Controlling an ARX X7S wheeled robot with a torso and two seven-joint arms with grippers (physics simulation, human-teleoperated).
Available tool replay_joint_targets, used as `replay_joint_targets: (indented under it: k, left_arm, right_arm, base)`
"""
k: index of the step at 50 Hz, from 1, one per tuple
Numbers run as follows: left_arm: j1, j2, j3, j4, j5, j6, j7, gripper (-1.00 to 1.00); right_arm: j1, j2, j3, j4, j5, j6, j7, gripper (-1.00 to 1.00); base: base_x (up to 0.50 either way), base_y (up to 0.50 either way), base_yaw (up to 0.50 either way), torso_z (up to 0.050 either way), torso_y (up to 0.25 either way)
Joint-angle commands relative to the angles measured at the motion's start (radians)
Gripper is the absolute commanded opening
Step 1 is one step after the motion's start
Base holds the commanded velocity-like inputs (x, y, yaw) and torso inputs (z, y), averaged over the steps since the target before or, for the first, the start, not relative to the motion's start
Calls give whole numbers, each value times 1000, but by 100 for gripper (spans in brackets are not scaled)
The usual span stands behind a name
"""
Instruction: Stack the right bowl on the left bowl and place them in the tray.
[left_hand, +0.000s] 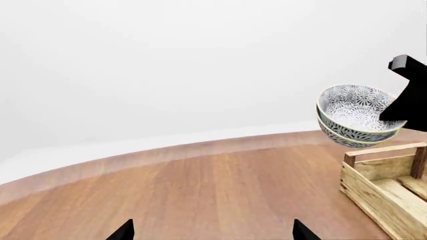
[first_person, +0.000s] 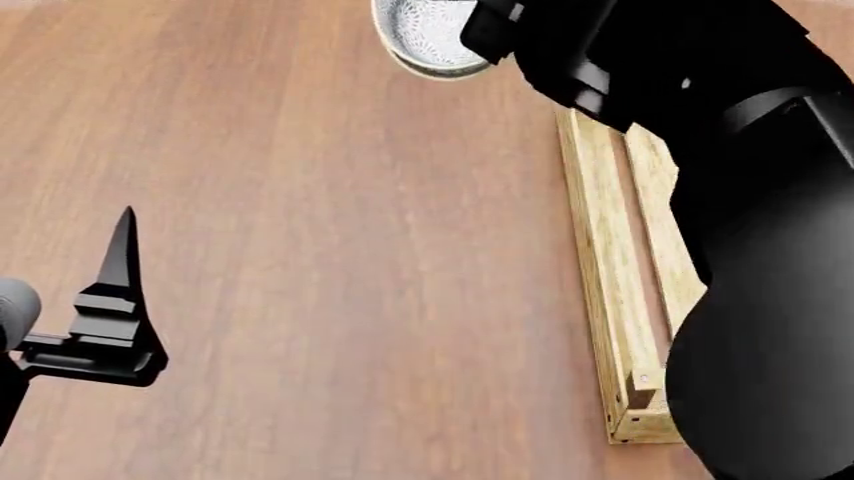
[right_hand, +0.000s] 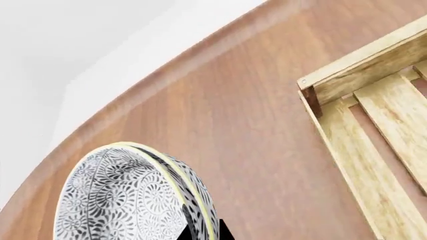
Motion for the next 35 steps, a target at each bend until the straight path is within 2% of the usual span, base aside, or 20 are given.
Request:
replay_joint_targets:
  k: [1, 18, 35]
  left_arm:
    - [-14, 15, -11, 3, 7, -23, 15, 100]
    - [-15, 12, 1, -7, 7, -14, 13, 100]
    - [-5, 7, 1, -15, 3, 0, 11, 100]
  right_arm:
    - [22, 66, -47, 8, 171, -17, -12, -100]
    - [-46, 176, 62, 8, 172, -50, 39, -100]
    - [-134, 289, 267, 8, 175, -129, 178, -100]
  base:
    - [0, 0, 0, 0, 0]
    - [0, 0, 0, 0, 1]
    - [0, 0, 0, 1, 1]
